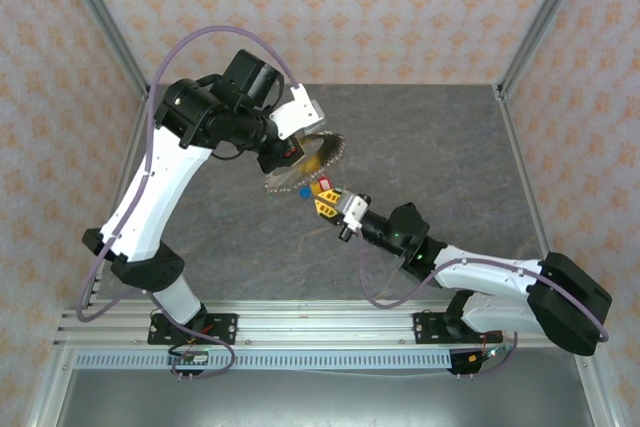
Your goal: Put the keys on the keyring
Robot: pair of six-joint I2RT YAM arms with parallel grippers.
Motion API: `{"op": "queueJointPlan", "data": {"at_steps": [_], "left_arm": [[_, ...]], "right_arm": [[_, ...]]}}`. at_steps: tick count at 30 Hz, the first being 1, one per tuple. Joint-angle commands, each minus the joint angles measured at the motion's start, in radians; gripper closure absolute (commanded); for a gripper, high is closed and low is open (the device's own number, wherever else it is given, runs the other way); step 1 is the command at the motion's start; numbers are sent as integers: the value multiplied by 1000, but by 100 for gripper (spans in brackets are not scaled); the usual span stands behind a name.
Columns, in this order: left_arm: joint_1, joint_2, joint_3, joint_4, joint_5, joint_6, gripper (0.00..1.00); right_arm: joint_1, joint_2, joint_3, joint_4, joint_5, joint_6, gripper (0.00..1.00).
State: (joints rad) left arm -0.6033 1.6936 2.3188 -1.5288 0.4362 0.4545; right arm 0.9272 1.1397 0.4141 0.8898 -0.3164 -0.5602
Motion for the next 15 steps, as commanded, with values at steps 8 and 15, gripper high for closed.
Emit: {"op": "queueJointPlan", "data": {"at_steps": [8, 15], "left_arm": [[-43, 52, 118, -90, -86, 22, 100], [-52, 57, 118, -90, -94, 8, 100]], "right_arm": [[29, 72, 10, 109, -53, 51, 84], [49, 161, 44, 211, -16, 44, 84]]}}
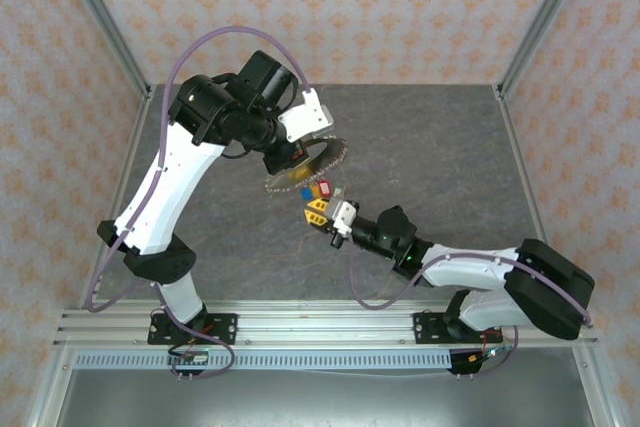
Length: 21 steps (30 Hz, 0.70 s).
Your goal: Put the keys on the keyring
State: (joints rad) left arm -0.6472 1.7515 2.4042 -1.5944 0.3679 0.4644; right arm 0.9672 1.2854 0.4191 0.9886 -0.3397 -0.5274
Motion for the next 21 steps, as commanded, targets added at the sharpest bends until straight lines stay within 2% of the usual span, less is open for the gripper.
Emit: {"op": "queueJointPlan", "data": {"at_steps": [1, 9, 21], "left_arm": [[-9, -1, 33, -23, -26, -4, 100], [-10, -1, 33, -16, -35, -8, 100], [-12, 2, 27, -2, -34, -16, 100]], "right_arm": [[10, 24, 44, 123, 12, 10, 84], [12, 38, 63, 162, 33, -14, 84], [28, 36, 104, 113, 70, -91, 84]]}}
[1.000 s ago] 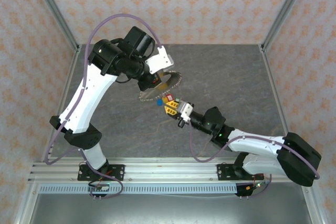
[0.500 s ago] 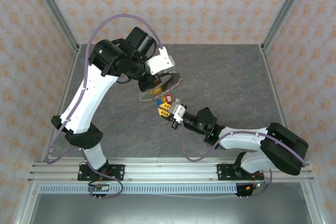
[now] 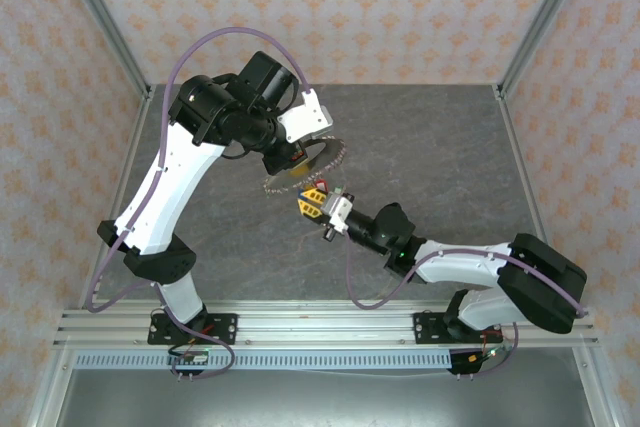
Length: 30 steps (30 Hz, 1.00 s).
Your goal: Put the keys on the keyring
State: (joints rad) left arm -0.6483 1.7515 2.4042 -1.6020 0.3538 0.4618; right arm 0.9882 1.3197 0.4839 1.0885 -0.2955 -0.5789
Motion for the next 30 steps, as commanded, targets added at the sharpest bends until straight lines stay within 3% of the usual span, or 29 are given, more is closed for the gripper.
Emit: {"op": "queueJointPlan", "data": {"at_steps": [1, 16, 30], "left_arm": [[-11, 2, 27, 7, -21, -13, 100], [-22, -15, 7, 19, -28, -22, 100], [-25, -43, -37, 46, -33, -29, 100]], "right_arm": [[7, 5, 43, 13, 40, -53, 84], [7, 49, 64, 17, 145, -78, 82], [7, 83, 93, 33, 137, -57, 83]]}}
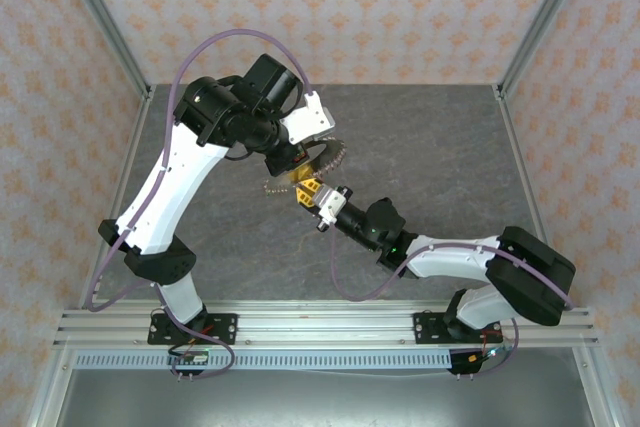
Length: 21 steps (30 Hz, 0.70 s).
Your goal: Put the keys on the keyring
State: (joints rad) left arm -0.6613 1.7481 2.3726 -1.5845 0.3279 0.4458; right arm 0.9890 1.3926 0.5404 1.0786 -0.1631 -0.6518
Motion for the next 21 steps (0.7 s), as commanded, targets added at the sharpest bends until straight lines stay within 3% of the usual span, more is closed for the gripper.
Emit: {"op": "queueJointPlan", "data": {"at_steps": [1, 8, 21], "left_arm": [[-12, -42, -6, 29, -8, -13, 100], [-11, -50, -9, 48, -19, -20, 100], [-13, -60, -20, 65, -24, -32, 100]], "right_arm": [[6, 11, 35, 43, 5, 18, 83], [11, 16, 27, 37, 5, 44, 82], [48, 78, 26, 164, 147, 41, 78]]}}
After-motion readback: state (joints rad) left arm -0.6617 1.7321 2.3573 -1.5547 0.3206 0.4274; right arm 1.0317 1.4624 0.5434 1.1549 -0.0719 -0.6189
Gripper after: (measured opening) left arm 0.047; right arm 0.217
